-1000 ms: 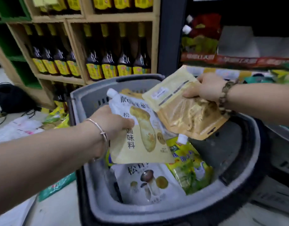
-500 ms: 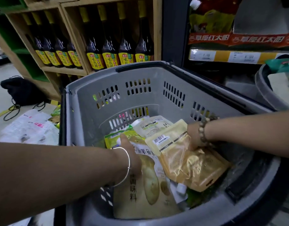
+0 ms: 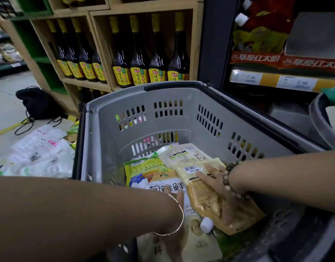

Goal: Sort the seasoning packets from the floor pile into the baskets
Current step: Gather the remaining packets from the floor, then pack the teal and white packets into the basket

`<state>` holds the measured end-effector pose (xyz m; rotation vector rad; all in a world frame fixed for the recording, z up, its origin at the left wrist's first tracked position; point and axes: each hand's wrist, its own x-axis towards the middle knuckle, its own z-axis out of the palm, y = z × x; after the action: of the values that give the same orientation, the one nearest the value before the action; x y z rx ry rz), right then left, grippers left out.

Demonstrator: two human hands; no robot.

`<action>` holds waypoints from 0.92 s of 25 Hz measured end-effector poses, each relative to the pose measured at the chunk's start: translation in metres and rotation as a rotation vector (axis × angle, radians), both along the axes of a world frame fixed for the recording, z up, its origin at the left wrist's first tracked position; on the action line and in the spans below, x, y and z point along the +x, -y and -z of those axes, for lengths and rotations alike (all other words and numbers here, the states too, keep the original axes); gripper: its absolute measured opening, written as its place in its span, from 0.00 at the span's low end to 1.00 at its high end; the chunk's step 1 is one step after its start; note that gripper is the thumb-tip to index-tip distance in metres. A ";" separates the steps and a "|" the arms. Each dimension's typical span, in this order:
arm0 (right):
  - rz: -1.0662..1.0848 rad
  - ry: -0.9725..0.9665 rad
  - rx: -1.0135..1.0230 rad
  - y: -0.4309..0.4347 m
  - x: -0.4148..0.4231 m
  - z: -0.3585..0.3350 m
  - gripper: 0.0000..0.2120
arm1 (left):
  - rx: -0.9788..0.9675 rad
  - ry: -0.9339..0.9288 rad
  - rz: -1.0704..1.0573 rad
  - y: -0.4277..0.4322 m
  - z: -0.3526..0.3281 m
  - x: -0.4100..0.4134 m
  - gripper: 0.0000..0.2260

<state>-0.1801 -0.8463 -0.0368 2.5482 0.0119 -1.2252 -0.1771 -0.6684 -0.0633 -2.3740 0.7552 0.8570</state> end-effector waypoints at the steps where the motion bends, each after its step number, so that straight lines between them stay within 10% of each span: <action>1: 0.003 0.025 0.011 -0.002 -0.001 0.001 0.63 | -0.022 0.001 0.010 0.004 -0.002 0.001 0.35; 4: 0.153 0.099 0.058 -0.007 -0.001 0.040 0.51 | -0.109 0.090 -0.013 0.009 0.016 -0.008 0.28; 9: 0.091 0.137 -0.051 -0.010 -0.003 0.032 0.67 | -0.037 0.060 0.050 0.011 0.012 -0.013 0.29; 15: 0.020 0.084 0.021 -0.014 0.008 -0.010 0.60 | -0.071 -0.110 0.224 0.015 -0.081 0.002 0.28; 23: -0.058 0.703 0.291 -0.066 0.019 -0.105 0.48 | -1.125 0.227 0.008 -0.108 -0.171 0.025 0.21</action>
<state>-0.1609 -0.7800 0.0680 3.0628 0.1114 -0.2680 -0.1524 -0.5607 0.1076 -3.3100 1.3883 0.0809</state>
